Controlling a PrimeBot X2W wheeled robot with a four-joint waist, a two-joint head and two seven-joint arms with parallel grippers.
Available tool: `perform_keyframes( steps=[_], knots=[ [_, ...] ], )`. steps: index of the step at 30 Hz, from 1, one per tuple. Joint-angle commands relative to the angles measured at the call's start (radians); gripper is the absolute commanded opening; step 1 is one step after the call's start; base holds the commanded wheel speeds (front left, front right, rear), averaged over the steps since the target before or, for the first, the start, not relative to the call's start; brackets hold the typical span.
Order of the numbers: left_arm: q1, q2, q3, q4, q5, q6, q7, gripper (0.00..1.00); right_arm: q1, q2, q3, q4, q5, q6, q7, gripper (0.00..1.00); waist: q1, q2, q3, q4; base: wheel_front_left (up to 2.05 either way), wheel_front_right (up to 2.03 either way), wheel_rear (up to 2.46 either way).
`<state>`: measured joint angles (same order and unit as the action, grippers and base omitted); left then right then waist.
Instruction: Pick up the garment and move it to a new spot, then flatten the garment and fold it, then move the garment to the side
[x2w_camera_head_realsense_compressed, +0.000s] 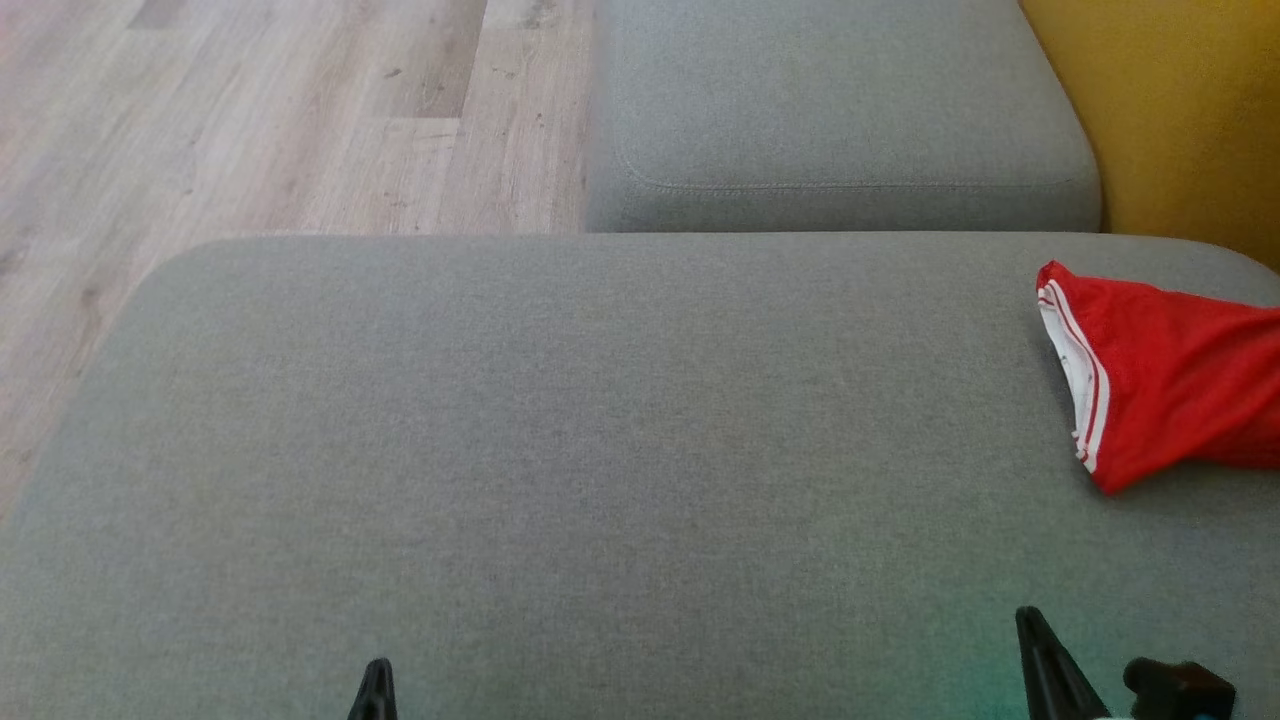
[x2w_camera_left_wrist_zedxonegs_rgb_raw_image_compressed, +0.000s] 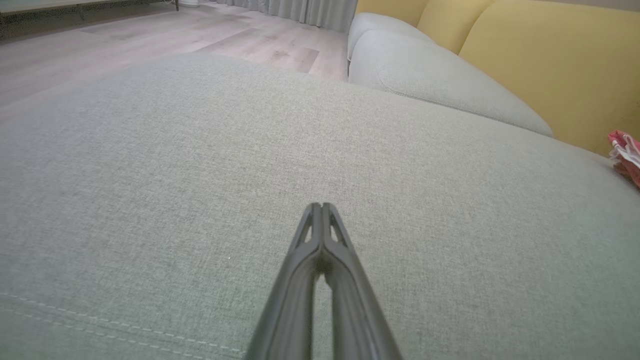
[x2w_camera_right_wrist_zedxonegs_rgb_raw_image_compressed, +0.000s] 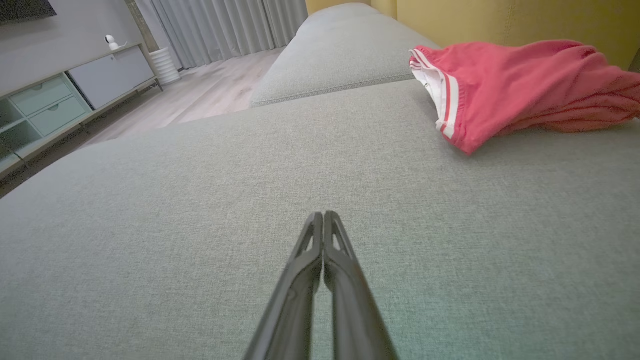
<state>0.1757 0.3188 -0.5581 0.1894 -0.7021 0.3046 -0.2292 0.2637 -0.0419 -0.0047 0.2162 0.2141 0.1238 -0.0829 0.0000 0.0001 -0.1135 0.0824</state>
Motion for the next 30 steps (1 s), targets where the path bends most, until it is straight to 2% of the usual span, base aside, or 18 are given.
perform_keyframes(
  steps=[1, 30],
  knots=[
    [-0.039, 0.002, 0.022, -0.029, -0.017, -0.010, 0.001, 0.00, -0.030, -0.001, -0.004, -0.032, 0.027, 0.000, 0.004, 0.00, 0.0000, -0.0001, 0.001, -0.001, 0.00, 0.00, 0.00],
    [-0.099, -0.058, 0.171, -0.004, -0.236, -0.113, 0.078, 0.00, -0.112, -0.003, -0.029, -0.018, 0.355, 0.002, 0.050, 0.00, 0.0000, -0.0001, 0.029, -0.020, 0.00, 0.00, 0.00]
  ],
)
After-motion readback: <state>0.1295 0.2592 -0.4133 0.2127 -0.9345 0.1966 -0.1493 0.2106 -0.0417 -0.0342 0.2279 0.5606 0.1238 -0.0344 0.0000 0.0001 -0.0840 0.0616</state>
